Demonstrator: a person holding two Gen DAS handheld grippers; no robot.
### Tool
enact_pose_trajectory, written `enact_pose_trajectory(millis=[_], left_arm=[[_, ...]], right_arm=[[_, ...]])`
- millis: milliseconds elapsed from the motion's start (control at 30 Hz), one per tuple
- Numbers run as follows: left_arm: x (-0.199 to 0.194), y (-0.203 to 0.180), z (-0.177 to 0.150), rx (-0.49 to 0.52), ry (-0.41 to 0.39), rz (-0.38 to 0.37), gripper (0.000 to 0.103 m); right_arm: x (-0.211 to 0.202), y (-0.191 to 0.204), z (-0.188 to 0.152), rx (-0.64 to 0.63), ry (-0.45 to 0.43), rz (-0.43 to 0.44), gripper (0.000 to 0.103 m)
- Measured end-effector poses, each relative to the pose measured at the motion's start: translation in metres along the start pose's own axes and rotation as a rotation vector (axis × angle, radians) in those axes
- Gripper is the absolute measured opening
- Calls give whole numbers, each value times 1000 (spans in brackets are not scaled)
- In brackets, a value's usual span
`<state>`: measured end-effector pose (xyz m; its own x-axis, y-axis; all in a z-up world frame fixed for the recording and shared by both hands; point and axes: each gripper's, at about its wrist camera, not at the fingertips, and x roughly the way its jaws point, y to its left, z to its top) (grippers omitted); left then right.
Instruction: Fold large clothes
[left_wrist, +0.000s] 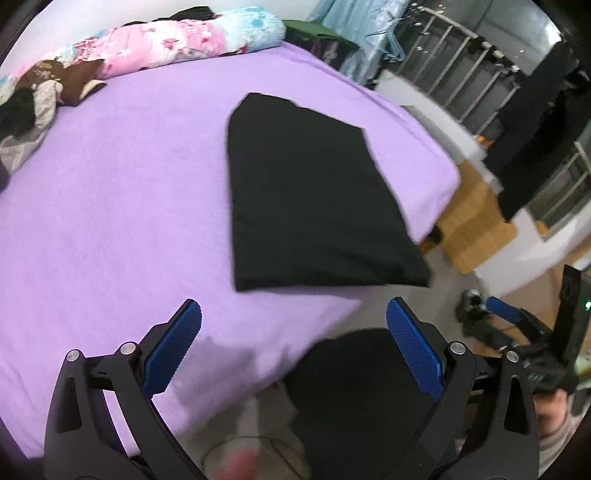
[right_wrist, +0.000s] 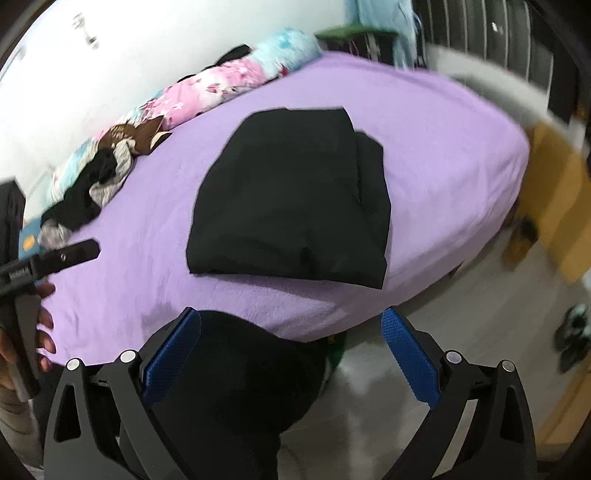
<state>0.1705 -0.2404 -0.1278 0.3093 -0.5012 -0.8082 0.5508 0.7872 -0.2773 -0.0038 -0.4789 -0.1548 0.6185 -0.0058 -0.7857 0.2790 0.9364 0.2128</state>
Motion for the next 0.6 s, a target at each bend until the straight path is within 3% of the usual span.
enact_pose_trajectory(millis=[67,300,500,600], left_arm=[[-12,-8,-12,-8,-17,16,97],[-50,-40,-46,61,-129,148,97],[-74,-61,-71,144,-212,221,97],[-80,-60,-79,133,-227,254,97]], right_arm=[[-19,19,-6,-26,-43,-43,96],[-62,60,-33,-22,-149,-53,96],[-79,77,-53,-49,-223,-110,96],[-88,79,-60,-51,-251,-141,96]])
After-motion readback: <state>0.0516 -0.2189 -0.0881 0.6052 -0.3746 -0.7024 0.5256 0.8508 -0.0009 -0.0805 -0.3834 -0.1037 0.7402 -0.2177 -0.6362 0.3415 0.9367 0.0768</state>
